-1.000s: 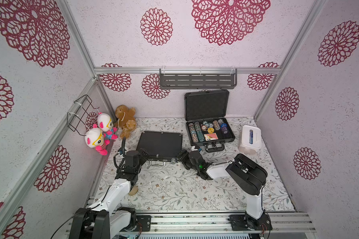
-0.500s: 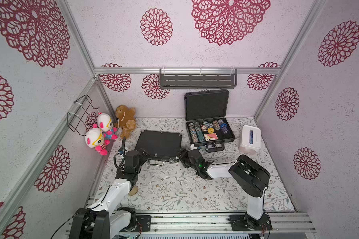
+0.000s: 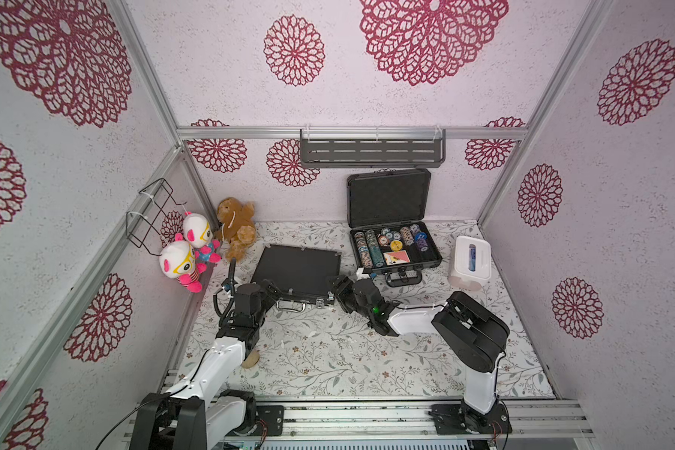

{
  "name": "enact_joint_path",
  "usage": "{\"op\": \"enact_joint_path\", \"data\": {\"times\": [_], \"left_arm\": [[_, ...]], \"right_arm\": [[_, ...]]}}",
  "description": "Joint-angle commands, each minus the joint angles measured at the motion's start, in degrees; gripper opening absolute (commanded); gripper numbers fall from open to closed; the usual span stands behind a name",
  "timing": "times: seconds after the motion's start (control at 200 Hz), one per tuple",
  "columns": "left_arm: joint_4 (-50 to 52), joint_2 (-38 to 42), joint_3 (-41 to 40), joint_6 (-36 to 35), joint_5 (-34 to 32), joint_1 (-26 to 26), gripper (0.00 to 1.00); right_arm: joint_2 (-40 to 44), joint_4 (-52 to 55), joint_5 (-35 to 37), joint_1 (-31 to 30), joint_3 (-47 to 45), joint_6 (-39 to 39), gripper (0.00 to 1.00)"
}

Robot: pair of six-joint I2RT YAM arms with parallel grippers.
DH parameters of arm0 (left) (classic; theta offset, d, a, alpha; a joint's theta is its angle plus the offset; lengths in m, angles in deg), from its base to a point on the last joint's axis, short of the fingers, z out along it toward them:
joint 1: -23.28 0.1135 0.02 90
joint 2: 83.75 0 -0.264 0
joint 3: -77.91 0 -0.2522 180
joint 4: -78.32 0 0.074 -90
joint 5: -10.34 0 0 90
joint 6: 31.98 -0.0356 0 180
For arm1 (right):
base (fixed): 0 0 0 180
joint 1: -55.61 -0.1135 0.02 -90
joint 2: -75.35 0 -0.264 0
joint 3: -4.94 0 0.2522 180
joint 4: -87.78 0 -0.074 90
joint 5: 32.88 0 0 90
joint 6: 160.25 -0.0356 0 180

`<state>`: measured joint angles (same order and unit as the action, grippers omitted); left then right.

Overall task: Open the poker set cases
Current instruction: Adjust the poker set case at the center of the board, then open the case lid on the poker set case.

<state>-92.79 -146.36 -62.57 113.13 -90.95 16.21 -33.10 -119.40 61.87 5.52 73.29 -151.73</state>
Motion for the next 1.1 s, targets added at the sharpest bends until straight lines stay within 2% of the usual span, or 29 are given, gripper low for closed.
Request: {"op": "enact_joint_path", "data": {"times": [0.0, 0.265, 0.56, 1.091], "left_arm": [[-0.94, 1.39, -0.83, 0.31, -1.28, 0.48, 0.97], [-0.21, 1.6, -1.06, 1.05, -2.99, 0.56, 0.97], [0.1, 1.74, -1.03, 1.13, -3.3, 0.62, 0.97], [-0.1, 1.46, -1.1, 1.32, -2.64, 0.81, 0.97]], "right_arm": [[4.97, -0.5, 0.03, -1.25, 2.1, 3.06, 0.78], [5.3, 4.05, 2.42, -3.67, 0.56, 6.33, 0.8], [-1.71, 1.9, 3.55, -9.18, 2.01, 7.27, 0.82], [-8.77, -1.55, 5.62, -8.65, 4.56, 6.74, 0.84]]}}
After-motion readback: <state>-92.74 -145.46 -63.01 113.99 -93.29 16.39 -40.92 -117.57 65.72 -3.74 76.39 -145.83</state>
